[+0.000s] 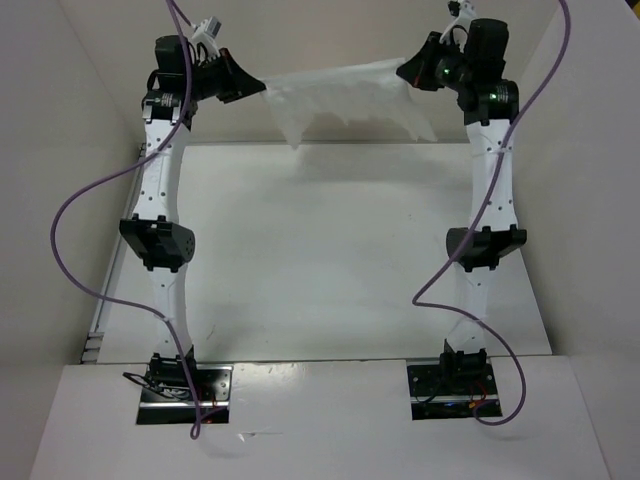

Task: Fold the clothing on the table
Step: Fold the skirt

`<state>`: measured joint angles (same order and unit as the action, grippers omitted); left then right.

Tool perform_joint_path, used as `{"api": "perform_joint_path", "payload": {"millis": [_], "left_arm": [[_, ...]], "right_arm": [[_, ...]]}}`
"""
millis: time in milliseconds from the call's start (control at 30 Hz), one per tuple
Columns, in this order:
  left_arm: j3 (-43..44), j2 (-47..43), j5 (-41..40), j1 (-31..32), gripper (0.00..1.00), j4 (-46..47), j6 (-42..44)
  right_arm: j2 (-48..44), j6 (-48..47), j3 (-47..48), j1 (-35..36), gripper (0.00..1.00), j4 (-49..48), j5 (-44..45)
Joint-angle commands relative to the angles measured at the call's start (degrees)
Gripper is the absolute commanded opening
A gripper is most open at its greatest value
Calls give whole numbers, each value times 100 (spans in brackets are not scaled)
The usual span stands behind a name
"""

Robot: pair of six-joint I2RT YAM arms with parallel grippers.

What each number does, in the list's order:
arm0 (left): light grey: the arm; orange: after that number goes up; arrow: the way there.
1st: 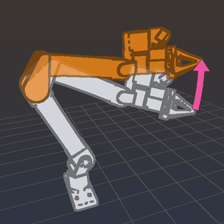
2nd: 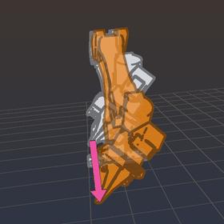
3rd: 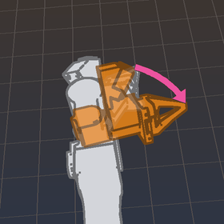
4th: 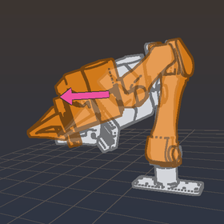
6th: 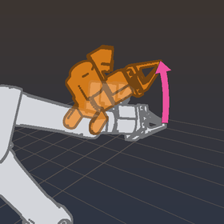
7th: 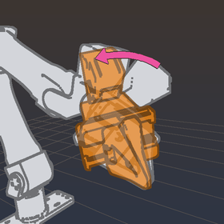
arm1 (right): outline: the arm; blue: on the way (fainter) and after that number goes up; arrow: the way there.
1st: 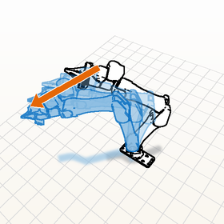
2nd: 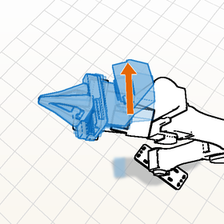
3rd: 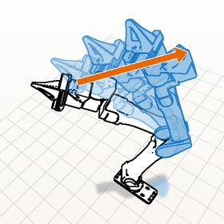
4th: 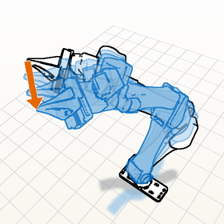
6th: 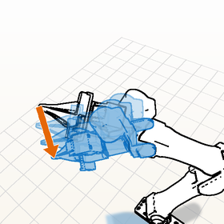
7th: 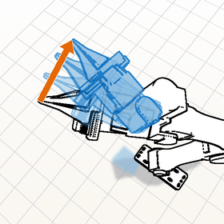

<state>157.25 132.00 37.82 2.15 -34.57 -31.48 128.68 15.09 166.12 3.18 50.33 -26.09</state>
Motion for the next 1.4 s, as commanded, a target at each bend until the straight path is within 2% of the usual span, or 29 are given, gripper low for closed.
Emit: {"api": "perform_joint_path", "payload": {"millis": [0, 100, 167, 200, 233, 267, 300, 333, 367, 500, 600, 700, 867, 967, 1067, 1233, 1367], "left_arm": [[-263, -289, 67, -443, 0, -155, 309], [-1000, -508, 269, -444, 0, -156, 423], [-2246, -902, 322, -444, 0, 89, 424], [-2826, -1113, 322, -392, 0, 586, 424], [-3458, -1342, 322, -391, 0, 887, 346], [-4726, -1788, 374, -339, 0, 1186, 284], [-5295, -2001, 375, -338, 0, 1607, 231], [-5806, -2386, 305, -277, 0, 1741, 231], [-6716, -2581, 305, -181, 0, 1882, 231], [-8558, -3487, 357, 179, 0, 1936, 301], [-9402, -4093, 296, 364, 1, 1612, 493], [-9502, -4226, 103, 365, 1, 919, 757], [-9002, -4166, 50, 365, 3, 451, 1048], [-8757, -3912, -3, 365, 3, 512, 1048], [-8484, -3631, -3, 418, 6, 985, 759], [-7466, -3156, -152, 532, 6, 1172, 583], [-6788, -2417, -152, 585, 7, 1172, 582]], "right_arm": [[-238, -234, -141, -300, 0, 680, 570], [-554, -235, -1000, -300, 0, 803, 622], [-1062, -235, -2351, -300, 0, 567, 622], [-1299, -287, -2922, -213, 0, 392, 831], [-1572, -288, -3537, -108, 0, -149, 903], [-2157, -288, -4805, -55, 0, -407, 964], [-2424, -209, -5348, 33, 0, -575, 1026], [-2662, -208, -6285, 34, 0, -663, 1027], [-3082, -139, -6694, 103, 0, -664, 1027], [-4226, 326, -9038, 586, 0, -664, 1088], [-4851, 906, -10043, 1113, 0, -524, 948], [-5230, 1451, -10538, 1658, 0, -453, 790], [-5354, 1646, -10487, 1739, 0, -85, 806], [-5232, 1646, -10286, 1739, 0, 82, 1324], [-5038, 1646, -10056, 1739, 0, 223, 1956], [-4800, 1989, -9688, 1739, 0, 364, 3124], [-4572, 2042, -9459, 1476, 0, 303, 3575]]}}
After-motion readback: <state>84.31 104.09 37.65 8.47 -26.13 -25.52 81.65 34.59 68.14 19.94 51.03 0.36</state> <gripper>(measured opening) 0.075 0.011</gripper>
